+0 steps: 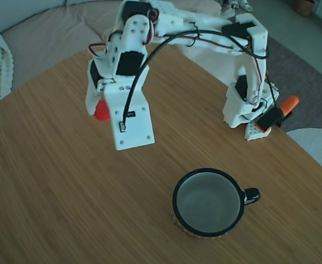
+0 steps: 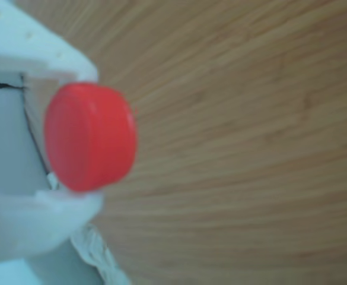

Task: Grasp a red cap and put it in the cup.

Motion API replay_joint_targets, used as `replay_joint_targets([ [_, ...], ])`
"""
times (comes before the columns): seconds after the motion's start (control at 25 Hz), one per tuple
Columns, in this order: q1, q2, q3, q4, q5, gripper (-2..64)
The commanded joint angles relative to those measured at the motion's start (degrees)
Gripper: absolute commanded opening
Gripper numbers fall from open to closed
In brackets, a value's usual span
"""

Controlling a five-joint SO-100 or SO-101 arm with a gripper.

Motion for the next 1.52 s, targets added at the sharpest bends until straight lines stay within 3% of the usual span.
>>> replay_joint_targets([
  [0.0,-1.05,9.05,-1.76,1.67,0.18,-0.4],
  [0.88,-17.93,34.37,1.93,14.06,3.96,-0.4],
  [1.48,-29.71,41.92,10.55,14.06,3.96,-0.4],
])
